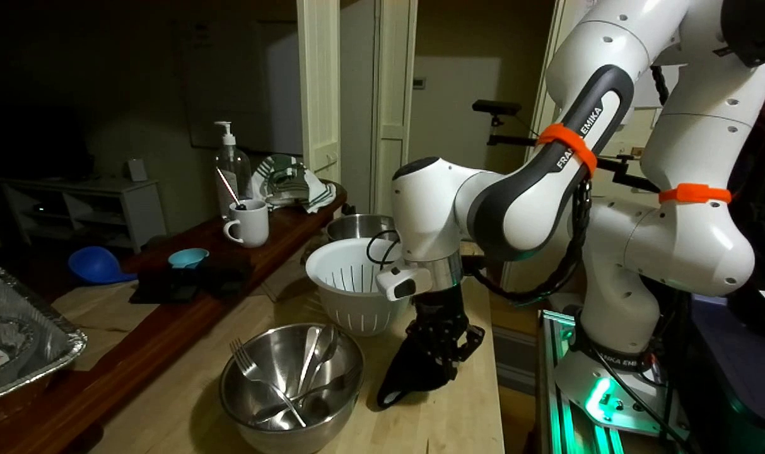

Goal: Move the black and white mat to the table

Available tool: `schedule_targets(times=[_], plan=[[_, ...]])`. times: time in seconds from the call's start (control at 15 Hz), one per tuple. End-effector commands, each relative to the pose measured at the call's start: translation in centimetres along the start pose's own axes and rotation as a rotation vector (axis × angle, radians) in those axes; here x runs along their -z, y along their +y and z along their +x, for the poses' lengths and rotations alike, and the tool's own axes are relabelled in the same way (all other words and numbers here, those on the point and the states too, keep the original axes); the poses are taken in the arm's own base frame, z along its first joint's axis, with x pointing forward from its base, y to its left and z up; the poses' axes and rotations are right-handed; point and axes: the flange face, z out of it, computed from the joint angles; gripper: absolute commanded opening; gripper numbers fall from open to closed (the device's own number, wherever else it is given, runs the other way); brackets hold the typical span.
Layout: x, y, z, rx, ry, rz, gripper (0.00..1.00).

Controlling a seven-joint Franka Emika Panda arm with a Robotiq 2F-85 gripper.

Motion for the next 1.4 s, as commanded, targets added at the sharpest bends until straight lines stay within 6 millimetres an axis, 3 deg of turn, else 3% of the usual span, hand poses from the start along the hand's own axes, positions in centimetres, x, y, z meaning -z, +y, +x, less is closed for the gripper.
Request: schedule_targets(times=[0.0, 0.33, 0.4, 0.53, 0.67, 1.0, 1.13, 1.33], plan=[[-0.5, 0.8, 2.4, 0.099, -0.05, 0.052, 0.01], [-0.3, 1.7, 4.4, 0.157, -0.101, 0.046, 0.01], [-0.2, 1.7, 4.8, 0.164, -0.105, 0.044, 0.28], [0.0, 1.9, 5.3, 0.184, -0.111, 0.033, 0.36], [0.2, 2.1, 5.4, 0.196, -0.119, 0.019, 0.51], [2.2, 2.9, 1.3, 0.049, -0.109, -0.155, 0.89], [3.2, 2.4, -0.1, 0.016, -0.094, -0.204, 1.0], [5.8, 1.8, -1.4, -0.012, -0.062, -0.266, 1.0]])
